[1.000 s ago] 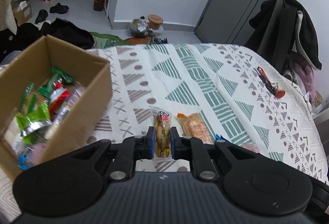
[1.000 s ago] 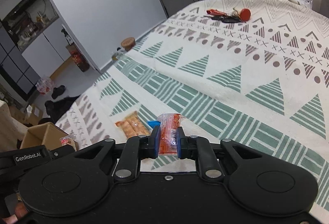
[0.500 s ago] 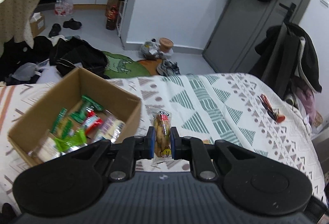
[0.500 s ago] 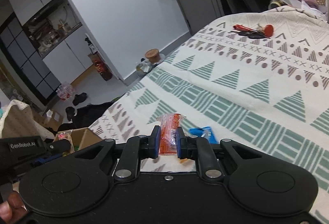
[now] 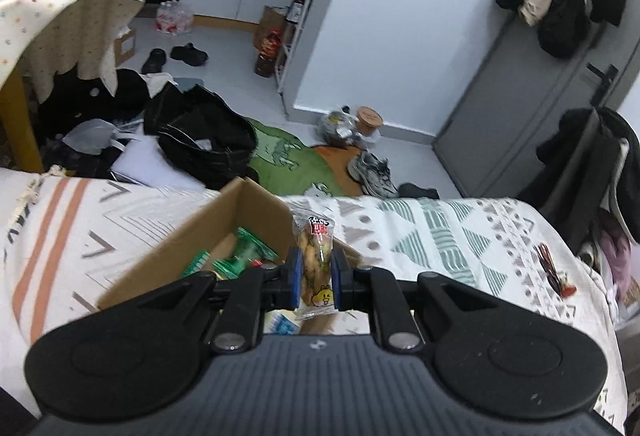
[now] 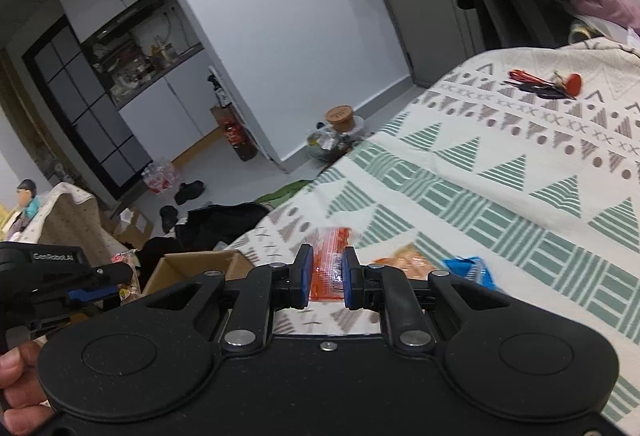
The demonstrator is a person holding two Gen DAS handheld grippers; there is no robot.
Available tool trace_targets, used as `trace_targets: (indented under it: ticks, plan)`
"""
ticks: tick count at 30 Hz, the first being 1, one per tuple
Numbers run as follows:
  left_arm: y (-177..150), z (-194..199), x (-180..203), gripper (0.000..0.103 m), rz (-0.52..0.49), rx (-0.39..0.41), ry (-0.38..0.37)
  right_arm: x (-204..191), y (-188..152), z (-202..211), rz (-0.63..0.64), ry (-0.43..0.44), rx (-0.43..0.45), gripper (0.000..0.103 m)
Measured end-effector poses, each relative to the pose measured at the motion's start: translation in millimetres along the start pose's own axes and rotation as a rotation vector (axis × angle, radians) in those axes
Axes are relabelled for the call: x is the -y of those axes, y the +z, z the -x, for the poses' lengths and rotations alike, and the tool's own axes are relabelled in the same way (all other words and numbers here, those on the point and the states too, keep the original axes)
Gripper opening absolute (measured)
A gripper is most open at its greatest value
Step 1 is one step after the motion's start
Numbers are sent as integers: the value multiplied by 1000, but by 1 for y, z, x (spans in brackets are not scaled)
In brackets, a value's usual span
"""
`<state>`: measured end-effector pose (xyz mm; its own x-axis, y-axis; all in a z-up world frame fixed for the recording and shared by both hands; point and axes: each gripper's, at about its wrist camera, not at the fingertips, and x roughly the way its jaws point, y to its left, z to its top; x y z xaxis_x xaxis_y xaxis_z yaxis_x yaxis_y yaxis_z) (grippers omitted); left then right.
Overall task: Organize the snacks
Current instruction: 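Carry both packets over the cardboard box and open both grippers to drop them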
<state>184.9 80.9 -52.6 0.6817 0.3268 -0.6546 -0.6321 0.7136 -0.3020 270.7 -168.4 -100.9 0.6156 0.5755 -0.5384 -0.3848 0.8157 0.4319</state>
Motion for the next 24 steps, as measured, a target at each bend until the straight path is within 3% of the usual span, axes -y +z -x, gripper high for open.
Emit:
trace_targets:
  ticks: [12, 24]
  plan:
    - [13, -10, -49, 14, 97, -40, 46, -48, -6, -12, 52, 98, -19, 15]
    - [24, -22, -76, 17, 158, -122, 57, -96, -9, -36, 104, 92, -76, 15]
